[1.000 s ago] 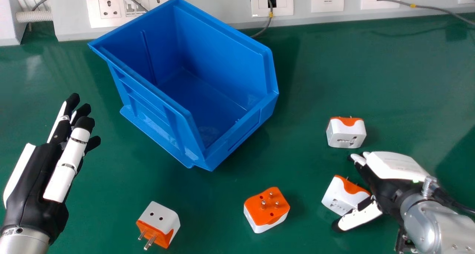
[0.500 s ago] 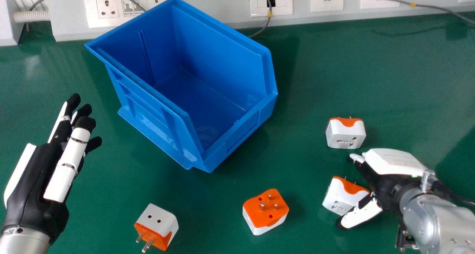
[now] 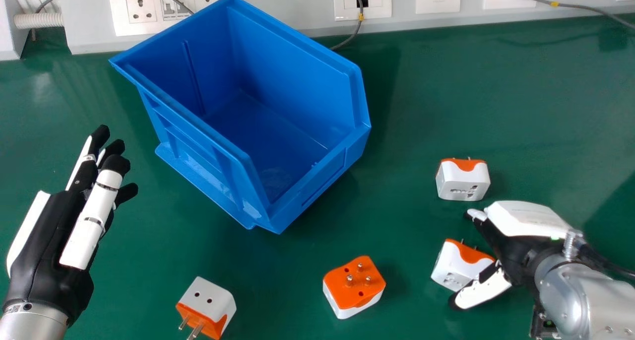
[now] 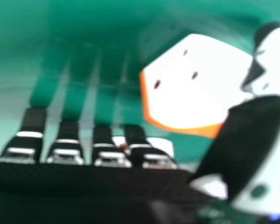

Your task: Pick all objects and put in blue box

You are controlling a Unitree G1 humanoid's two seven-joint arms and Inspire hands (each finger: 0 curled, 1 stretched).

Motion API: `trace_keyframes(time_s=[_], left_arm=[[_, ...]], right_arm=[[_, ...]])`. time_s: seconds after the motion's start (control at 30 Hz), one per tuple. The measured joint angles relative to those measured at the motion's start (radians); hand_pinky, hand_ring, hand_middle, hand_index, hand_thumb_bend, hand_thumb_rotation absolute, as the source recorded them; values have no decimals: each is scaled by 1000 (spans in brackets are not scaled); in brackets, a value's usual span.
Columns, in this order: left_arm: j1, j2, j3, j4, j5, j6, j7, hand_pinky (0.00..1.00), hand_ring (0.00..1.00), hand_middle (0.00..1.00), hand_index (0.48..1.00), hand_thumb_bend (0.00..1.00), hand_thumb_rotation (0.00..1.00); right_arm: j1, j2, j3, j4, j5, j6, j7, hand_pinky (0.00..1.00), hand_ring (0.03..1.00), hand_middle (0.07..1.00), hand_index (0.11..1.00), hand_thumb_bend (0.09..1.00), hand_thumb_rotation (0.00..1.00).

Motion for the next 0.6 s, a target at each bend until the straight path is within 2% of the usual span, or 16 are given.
trace_keyframes(time_s=[0.13, 0.47, 0.6], left_arm=[[-2, 0, 0, -3, 0, 12, 1, 905, 961, 981, 1000, 430, 862], [-5, 0, 1, -2, -1, 12, -3, 896, 956, 978, 1000, 439, 852], [-5, 1, 6, 0, -1, 12, -8, 894, 954, 977, 1000, 441, 849]], right_arm=[[12, -3, 11, -22, -25, 0, 14, 821, 889, 939, 895, 569, 407], [64, -8, 27, -117, -64, -8, 67, 809, 877, 929, 882, 570, 404], [73, -14, 22, -141, -67, -16, 86, 812, 880, 933, 882, 563, 405]])
